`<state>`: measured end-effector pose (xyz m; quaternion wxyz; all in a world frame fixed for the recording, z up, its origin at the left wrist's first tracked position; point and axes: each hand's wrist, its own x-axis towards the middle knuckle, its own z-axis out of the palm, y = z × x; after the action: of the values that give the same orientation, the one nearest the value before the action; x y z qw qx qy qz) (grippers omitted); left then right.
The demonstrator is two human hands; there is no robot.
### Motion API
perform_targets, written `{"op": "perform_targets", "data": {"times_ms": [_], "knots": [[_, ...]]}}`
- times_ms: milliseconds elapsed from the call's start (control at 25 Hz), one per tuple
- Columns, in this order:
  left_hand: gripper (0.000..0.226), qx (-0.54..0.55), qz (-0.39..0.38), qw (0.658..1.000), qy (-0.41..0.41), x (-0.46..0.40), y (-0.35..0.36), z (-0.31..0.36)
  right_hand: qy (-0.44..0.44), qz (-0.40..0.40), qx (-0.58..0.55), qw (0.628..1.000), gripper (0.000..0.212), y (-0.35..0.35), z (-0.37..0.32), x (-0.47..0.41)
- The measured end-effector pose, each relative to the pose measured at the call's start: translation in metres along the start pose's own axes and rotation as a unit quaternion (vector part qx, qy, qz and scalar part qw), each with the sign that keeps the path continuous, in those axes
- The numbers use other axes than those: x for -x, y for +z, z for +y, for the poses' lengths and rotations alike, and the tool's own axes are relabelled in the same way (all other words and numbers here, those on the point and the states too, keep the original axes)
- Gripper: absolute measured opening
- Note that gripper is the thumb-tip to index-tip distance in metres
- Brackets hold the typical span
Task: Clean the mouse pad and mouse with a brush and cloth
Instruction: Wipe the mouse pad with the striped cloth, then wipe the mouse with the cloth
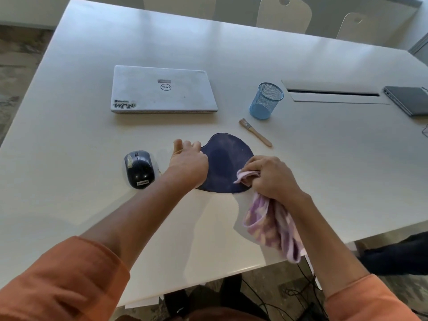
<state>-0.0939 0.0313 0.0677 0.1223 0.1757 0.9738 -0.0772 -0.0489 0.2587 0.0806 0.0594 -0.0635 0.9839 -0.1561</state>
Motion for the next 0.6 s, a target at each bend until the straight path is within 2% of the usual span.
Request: {"op": "perform_targets", "data": {"times_ms": [240, 360, 400, 480, 600], "knots": [[0.032, 0.005, 0.001, 1.0, -0.011, 0.0, 0.005, -0.001, 0.027, -0.021, 0.022, 0.999, 0.022, -0.009, 0.016, 0.006], [0.034, 0.01, 0.002, 1.0, -0.009, -0.001, 0.003, 0.002, 0.016, -0.075, -0.018, 0.997, 0.025, -0.012, 0.022, 0.005], [0.034, 0.02, 0.002, 1.0, -0.012, -0.001, 0.003, 0.002, 0.007, -0.091, -0.045, 0.995, 0.026, -0.016, 0.025, 0.005], [0.038, 0.052, 0.003, 0.998, -0.021, 0.0, 0.003, -0.001, -0.015, -0.119, -0.169, 0.978, 0.021, -0.025, 0.027, 0.002], [0.065, 0.093, 0.015, 0.995, -0.037, 0.011, 0.012, -0.002, -0.047, -0.159, -0.339, 0.926, 0.016, -0.038, 0.011, -0.004]]}}
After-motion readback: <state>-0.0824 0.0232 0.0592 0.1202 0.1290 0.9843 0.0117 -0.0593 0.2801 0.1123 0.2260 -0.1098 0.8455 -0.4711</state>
